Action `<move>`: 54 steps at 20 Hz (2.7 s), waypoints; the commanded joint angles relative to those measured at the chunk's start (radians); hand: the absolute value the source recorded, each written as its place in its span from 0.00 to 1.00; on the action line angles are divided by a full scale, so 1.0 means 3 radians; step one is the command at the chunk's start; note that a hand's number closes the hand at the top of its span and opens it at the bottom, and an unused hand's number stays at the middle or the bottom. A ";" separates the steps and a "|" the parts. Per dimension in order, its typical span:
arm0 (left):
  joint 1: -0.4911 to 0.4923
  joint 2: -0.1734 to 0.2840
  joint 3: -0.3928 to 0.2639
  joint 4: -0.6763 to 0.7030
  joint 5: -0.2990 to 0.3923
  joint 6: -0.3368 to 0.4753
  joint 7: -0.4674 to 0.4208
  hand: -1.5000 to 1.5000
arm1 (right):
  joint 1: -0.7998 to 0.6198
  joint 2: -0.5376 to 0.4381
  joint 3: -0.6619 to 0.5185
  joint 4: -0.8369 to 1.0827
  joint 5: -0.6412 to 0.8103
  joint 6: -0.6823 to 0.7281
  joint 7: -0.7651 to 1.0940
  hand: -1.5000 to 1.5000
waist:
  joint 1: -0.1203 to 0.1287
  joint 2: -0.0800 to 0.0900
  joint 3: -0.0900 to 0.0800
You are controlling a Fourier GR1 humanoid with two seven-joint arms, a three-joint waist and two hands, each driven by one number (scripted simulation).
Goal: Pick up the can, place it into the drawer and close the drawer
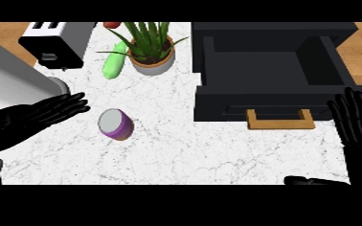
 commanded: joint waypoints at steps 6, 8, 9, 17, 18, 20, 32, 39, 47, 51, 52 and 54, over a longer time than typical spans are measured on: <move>-0.0233 -0.0515 -0.0015 0.0254 -0.0601 -0.0062 0.0058 0.00 | 0.0196 0.0051 -0.0108 -0.0026 -0.0017 0.0157 -0.0176 0.00 | -0.0003 -0.0001 -0.0001; -0.0024 -0.0584 0.0158 0.0275 -0.0877 -0.0324 -0.0218 0.00 | 0.0118 -0.0055 -0.0276 0.0065 -0.0163 0.0257 -0.0163 0.00 | 0.0006 -0.0001 -0.0002; -0.0376 -0.0712 -0.0034 0.0405 -0.0823 -0.0038 -0.0041 0.00 | 0.0419 -0.0029 -0.0303 -0.0024 -0.0239 0.0360 -0.0347 0.00 | -0.0027 0.0000 -0.0001; -0.0363 -0.0919 0.0284 0.0966 -0.1859 -0.0371 -0.0851 0.00 | 0.0140 0.0082 -0.0217 0.0142 0.0001 0.0273 -0.0316 0.00 | -0.0007 0.0003 -0.0003; -0.0307 -0.0802 0.0263 0.0681 -0.1454 -0.0310 -0.0553 0.00 | 0.0176 -0.0024 -0.0400 0.0174 -0.0165 0.0398 -0.0313 0.00 | 0.0002 -0.0001 -0.0001; -0.0400 -0.1051 0.0149 0.0811 -0.1889 -0.0071 -0.0685 0.00 | 0.0238 -0.0041 -0.0446 0.0175 -0.0205 0.0462 -0.0376 0.00 | -0.0009 0.0000 -0.0001; -0.0832 -0.0705 0.0160 0.2165 -0.2828 0.0054 -0.2108 0.00 | -0.0004 -0.0013 -0.0398 0.0222 -0.0114 0.0425 -0.0229 0.00 | -0.0035 0.0013 -0.0005; -0.0804 -0.0624 -0.0136 0.2486 -0.3046 0.0279 -0.2591 0.00 | 0.0085 0.0092 -0.0322 0.0107 -0.0044 0.0377 -0.0273 0.00 | -0.0059 0.0017 -0.0009; -0.0948 -0.0476 -0.0355 0.2969 -0.3123 0.0414 -0.3022 0.00 | 0.0179 0.0087 -0.0378 0.0259 -0.0064 0.0460 -0.0424 0.00 | -0.0075 0.0024 -0.0008; -0.1091 -0.0600 -0.0427 0.3306 -0.3147 0.0634 -0.3139 0.00 | 0.0159 0.0242 -0.0172 0.0166 0.0122 0.0349 -0.0447 0.00 | -0.0093 0.0029 -0.0010; -0.1129 -0.0489 -0.0455 0.3320 -0.3143 0.0491 -0.3082 0.00 | 0.0003 0.0134 -0.0311 0.0120 0.0026 0.0311 -0.0202 0.00 | -0.0063 0.0022 -0.0008; -0.1160 -0.0595 -0.0526 0.3524 -0.3241 0.0731 -0.3244 0.00 | -0.0050 0.0150 -0.0261 0.0166 0.0067 0.0308 -0.0226 0.00 | -0.0072 0.0031 -0.0010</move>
